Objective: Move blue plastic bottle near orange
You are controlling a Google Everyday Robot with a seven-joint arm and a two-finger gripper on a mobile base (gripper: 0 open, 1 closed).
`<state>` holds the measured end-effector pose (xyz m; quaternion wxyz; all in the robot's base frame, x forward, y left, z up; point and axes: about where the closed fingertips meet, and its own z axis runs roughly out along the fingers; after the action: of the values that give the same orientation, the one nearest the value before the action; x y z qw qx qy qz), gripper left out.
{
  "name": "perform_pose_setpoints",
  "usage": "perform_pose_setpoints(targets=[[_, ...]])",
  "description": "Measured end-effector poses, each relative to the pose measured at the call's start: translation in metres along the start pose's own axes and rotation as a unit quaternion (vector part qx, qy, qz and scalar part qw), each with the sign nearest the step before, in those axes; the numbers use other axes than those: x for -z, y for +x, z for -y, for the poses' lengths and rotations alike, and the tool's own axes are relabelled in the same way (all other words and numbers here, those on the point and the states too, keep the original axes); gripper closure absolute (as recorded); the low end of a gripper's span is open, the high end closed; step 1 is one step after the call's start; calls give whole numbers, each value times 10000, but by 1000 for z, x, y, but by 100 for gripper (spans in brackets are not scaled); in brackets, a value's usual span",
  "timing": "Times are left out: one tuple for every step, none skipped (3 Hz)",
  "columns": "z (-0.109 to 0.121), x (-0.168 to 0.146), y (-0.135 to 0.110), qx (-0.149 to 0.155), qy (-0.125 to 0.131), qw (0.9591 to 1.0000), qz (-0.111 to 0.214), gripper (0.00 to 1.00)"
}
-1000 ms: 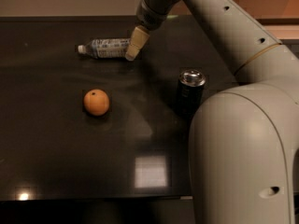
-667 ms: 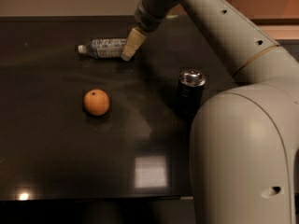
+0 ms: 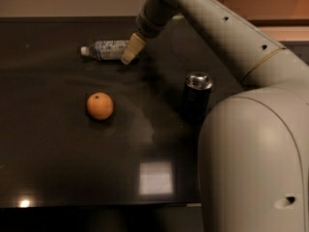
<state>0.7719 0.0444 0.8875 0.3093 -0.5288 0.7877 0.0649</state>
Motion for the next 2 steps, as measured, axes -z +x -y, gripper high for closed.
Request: perform_pose_setpoints(targets=[[-4, -12, -3, -154, -28, 9999, -13, 0], [-9, -46, -11, -244, -229, 9993, -140, 0]])
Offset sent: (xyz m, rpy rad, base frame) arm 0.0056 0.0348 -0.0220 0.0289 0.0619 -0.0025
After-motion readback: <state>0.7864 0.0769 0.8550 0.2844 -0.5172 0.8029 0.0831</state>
